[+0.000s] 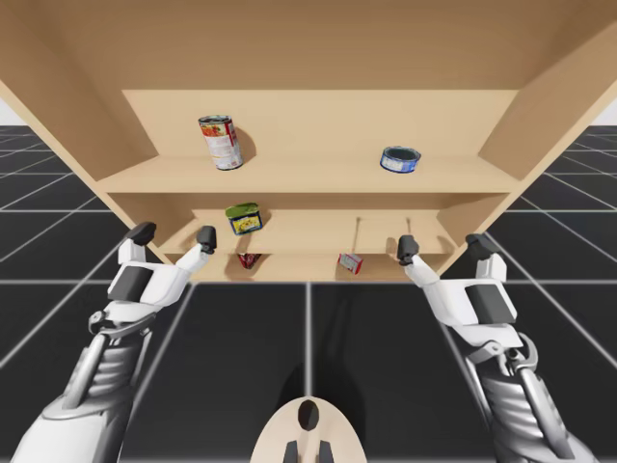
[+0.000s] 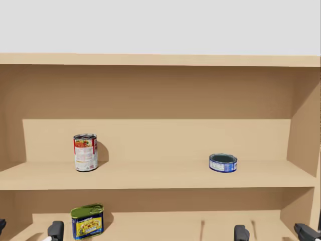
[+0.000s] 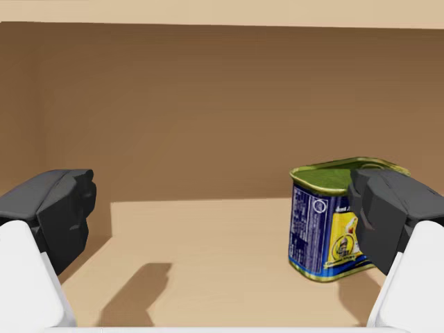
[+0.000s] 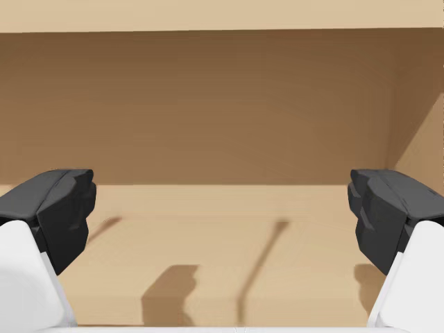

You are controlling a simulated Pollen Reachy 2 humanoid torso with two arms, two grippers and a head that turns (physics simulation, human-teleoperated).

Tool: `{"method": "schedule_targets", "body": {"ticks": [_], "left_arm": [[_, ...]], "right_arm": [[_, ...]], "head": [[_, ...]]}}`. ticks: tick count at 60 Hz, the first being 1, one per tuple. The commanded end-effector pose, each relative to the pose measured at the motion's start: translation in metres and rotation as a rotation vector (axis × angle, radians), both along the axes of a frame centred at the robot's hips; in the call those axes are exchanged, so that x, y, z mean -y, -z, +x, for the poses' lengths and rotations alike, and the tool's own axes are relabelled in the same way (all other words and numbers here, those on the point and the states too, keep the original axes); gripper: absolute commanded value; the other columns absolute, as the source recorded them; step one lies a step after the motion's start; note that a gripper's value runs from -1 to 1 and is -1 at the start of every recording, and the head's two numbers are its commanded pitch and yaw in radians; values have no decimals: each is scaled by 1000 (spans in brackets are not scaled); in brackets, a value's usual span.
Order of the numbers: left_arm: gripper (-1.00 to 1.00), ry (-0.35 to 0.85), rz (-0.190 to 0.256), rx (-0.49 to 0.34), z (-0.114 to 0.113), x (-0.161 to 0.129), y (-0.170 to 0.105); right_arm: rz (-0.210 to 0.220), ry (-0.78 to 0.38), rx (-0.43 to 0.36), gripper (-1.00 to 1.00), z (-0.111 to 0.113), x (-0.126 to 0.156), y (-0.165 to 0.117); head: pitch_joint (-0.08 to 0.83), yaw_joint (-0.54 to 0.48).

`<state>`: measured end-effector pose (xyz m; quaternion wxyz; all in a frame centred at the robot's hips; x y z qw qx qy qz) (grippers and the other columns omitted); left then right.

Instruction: Look through the shelves, find the gelatin box, and take it.

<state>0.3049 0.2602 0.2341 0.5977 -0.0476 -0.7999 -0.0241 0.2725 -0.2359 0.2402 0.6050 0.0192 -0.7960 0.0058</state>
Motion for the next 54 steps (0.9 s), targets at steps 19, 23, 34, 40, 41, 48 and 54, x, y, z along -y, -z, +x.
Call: {"method": "schedule_targets", "body": {"ticks": [19, 23, 34, 40, 41, 48, 54], "left_arm": [[-1000, -7, 11, -17, 2, -2, 3], [-1000, -10, 14, -17, 3, -2, 3], [-1000, -12, 22, -15, 3, -2, 4], [-1000, -6, 25, -9, 3, -2, 4], [-1000, -5, 25, -8, 3, -2, 4], [-1000, 1, 19, 6, 2, -2, 3], [-1000, 0, 13, 20, 1, -3, 2]], "right_arm": [[40, -10, -38, -1000, -5, -3, -4], [47, -21, -39, -1000, -4, -3, -4], [26, -17, -49, -1000, 2, -8, 5], [9, -18, -54, -1000, 4, -10, 9], [8, -17, -54, -1000, 5, -10, 9], [8, -23, -57, -1000, 6, -11, 11], [-8, -58, -69, -1000, 4, -10, 11]], "head": [[193, -43], [236, -48], [373, -76], [451, -107], [458, -110], [536, -137], [567, -156]]}}
